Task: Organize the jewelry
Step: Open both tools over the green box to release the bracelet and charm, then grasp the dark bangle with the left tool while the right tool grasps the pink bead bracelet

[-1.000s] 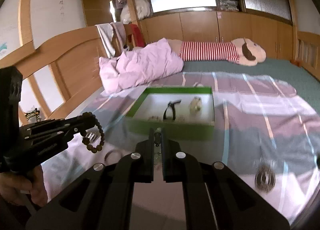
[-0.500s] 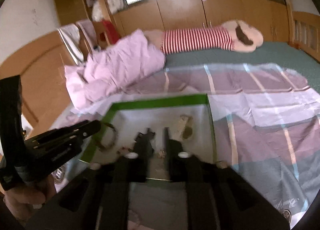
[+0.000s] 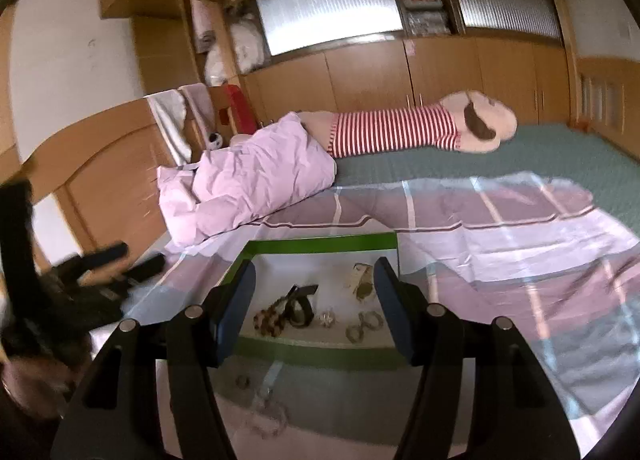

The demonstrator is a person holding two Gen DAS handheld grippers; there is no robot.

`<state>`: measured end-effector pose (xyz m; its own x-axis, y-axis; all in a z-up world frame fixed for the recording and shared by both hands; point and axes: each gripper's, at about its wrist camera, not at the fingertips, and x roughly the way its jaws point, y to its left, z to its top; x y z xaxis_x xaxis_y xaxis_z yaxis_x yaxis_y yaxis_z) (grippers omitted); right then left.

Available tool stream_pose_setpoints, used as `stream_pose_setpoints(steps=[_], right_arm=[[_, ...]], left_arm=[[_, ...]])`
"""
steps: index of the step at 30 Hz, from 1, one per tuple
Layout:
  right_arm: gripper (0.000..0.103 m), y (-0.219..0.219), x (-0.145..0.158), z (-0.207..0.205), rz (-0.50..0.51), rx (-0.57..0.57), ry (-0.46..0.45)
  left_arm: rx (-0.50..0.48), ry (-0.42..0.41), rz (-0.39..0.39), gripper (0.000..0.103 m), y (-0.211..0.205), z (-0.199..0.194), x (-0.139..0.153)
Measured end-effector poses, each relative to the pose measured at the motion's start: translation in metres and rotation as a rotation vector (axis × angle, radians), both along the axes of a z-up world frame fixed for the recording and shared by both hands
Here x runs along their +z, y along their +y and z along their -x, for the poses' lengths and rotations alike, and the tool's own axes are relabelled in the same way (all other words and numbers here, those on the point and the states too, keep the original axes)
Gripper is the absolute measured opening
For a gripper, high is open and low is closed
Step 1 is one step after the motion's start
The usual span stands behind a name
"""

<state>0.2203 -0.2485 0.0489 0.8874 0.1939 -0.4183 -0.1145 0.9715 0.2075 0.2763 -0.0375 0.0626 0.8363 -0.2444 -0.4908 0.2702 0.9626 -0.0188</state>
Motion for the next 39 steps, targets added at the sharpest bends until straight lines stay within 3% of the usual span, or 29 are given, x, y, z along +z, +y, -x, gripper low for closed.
stream_pose_setpoints(steps=[3,7,9,12,14,20,22,36,38,39], right_arm=[[0.061,0.008,-0.002,0.03,0.045,0.008,-0.004],[0.061,0.018,-0.021,0.065,0.07,0.014,0.064],[0.061,0.024,-0.03,0.073,0.072,0.024,0.101],[0.06,0.036,-0.05,0.074,0.072,0.042,0.169],[0.06,0.045,-0.064,0.067,0.08,0.073,0.228],[0.06,0.059,-0.107,0.043,0.088,0.087,0.342],[0.06,0.065,-0.121,0.034,0.103,0.095,0.382],[0.06,0.087,-0.158,-0.001,0.162,0.133,0.426],[0.06,0.092,-0.163,-0.006,0.178,0.145,0.431],[0.06,0.094,-0.164,-0.008,0.182,0.149,0.432]], left_arm=[[-0.011,-0.013,0.027,0.089,0.021,0.043,0.008],[-0.002,0.015,-0.029,0.089,0.032,0.088,-0.004],[-0.009,0.043,-0.046,0.089,0.034,0.106,-0.015],[0.0,0.159,-0.095,0.089,0.032,0.118,-0.05],[-0.001,0.225,-0.117,0.087,0.028,0.114,-0.07],[0.051,0.336,-0.15,0.063,0.031,0.088,-0.118],[0.064,0.383,-0.149,0.051,0.033,0.078,-0.133],[0.045,0.503,-0.268,0.04,0.016,0.046,-0.194],[0.037,0.511,-0.255,0.028,0.015,0.043,-0.193],[0.029,0.518,-0.236,0.01,0.016,0.042,-0.191]])
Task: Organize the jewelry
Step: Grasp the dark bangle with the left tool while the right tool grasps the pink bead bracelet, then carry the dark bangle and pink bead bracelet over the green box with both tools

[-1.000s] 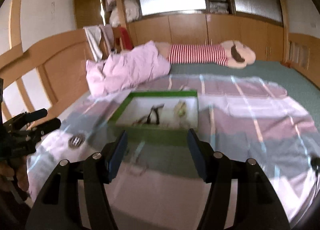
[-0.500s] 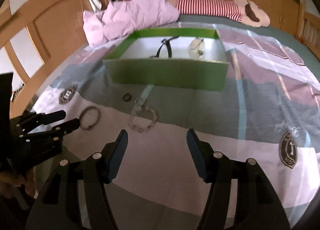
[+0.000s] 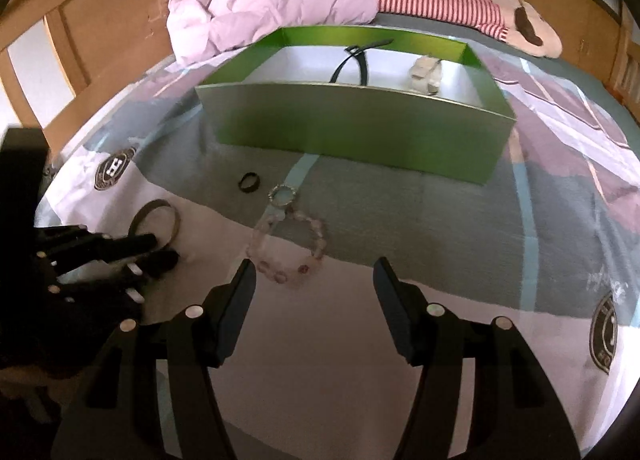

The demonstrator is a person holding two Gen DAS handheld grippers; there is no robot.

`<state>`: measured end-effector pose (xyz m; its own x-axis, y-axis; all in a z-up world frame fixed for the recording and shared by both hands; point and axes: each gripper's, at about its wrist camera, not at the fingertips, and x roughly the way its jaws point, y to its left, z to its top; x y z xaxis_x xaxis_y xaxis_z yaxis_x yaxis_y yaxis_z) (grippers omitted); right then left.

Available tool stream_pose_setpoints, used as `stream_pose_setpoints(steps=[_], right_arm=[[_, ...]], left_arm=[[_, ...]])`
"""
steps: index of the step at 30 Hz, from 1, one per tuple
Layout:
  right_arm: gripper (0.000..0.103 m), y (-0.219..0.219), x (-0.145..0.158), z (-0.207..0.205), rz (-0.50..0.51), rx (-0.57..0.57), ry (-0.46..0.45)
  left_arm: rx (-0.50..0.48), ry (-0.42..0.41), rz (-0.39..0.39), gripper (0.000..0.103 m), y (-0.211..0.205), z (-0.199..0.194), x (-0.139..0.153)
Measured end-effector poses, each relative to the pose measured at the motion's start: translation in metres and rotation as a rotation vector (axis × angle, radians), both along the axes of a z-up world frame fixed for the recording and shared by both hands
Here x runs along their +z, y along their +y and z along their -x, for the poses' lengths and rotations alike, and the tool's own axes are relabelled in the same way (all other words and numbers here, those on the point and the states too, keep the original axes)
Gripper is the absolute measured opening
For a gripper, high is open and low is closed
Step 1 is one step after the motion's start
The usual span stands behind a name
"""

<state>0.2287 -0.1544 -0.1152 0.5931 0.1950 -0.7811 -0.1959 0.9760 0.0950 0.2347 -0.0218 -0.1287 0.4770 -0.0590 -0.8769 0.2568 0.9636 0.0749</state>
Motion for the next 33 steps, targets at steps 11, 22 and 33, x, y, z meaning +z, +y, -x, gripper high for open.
stream_pose_setpoints(steps=[11,22,33], right_arm=[[0.061,0.015,-0.013,-0.017,0.032,-0.014,-0.014],[0.008,0.014,-0.024,-0.035,0.106,-0.061,0.01],[0.007,-0.009,0.06,0.016,-0.02,-0.064,-0.144]], left_arm=[[-0.008,-0.218,0.175,0.005,0.016,0.029,0.102],[-0.026,-0.356,0.272,0.005,0.028,0.048,0.152],[-0.027,-0.371,0.32,0.005,0.036,0.055,0.161]])
